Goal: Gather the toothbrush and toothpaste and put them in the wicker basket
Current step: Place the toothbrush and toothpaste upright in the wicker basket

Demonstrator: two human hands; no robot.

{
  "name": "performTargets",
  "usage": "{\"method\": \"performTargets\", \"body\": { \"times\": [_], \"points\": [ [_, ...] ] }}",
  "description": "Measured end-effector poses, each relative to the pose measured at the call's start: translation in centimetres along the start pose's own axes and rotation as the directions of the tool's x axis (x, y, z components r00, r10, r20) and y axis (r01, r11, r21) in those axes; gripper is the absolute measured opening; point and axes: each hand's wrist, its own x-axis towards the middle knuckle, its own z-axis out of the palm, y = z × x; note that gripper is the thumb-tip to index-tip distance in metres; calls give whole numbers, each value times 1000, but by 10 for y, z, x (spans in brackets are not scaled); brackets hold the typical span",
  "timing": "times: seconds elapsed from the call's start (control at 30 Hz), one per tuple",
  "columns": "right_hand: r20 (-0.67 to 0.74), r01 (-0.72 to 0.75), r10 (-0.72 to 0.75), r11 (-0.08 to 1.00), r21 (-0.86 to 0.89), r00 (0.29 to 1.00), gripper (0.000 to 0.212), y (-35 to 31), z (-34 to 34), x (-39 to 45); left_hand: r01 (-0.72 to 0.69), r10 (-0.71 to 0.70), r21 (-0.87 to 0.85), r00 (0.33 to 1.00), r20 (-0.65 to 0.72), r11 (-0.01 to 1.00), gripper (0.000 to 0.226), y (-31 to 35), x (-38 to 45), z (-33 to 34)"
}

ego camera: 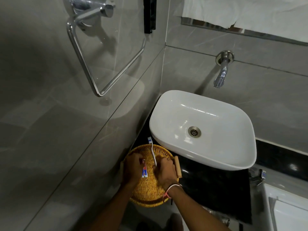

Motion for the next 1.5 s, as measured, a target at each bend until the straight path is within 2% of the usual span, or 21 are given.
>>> {"method": "performTargets", "body": {
  "times": [0.2, 0.3, 0.37, 0.43, 0.6, 0.77, 0.9, 1.1, 1.2, 1.3, 1.4, 1.5],
  "points": [
    [33, -124, 119, 951, 282, 992, 9, 5, 3, 5, 24, -25, -64, 1000, -16, 998, 24, -4, -4, 6],
    [78, -174, 157, 927, 332, 985, 6, 4, 2, 6, 30, -32, -79, 999, -25, 996, 25, -5, -5, 8],
    [99, -198, 174, 915, 352, 980, 20, 3, 2, 6, 33, -36, -91, 999, -32, 995, 26, -5, -5, 10],
    [95, -191, 168, 917, 351, 981, 32, 5, 3, 5, 40, -44, -101, 998, -38, 994, 26, -5, -6, 10],
    [76, -167, 150, 936, 311, 986, 34, 8, 5, 3, 39, -45, -108, 998, -53, 993, 24, -4, -8, 8],
    [67, -89, 75, 965, 246, 995, 6, 8, 6, 1, 37, -42, -100, 998, -52, 994, 22, 0, -13, 5],
    [53, -22, 12, 981, 190, 999, 6, 5, 5, -2, 29, -32, -75, 999, -38, 997, 18, 2, -17, 4],
    [29, -20, 15, 986, 163, 999, 7, 4, 0, -5, -17, 15, -30, 998, -59, 999, 20, 3, -22, 3],
    [2, 65, -65, 998, 6, 998, 17, 3, -3, -13, -89, 91, 67, 995, -29, 994, 28, 1, -26, 3],
    [-6, 157, -160, 978, -137, 987, 28, 3, -2, -20, -214, 214, 288, 976, 33, 933, 45, -5, -31, 2],
    [27, 168, -167, 964, -207, 986, 37, 1, -6, -26, -257, 243, 496, 965, 94, 829, 70, -9, -43, -5],
    [-14, 225, -234, 948, -224, 972, 51, -1, -7, -31, -307, 326, 542, 943, 63, 783, 85, -11, -48, -10]
  ]
}}
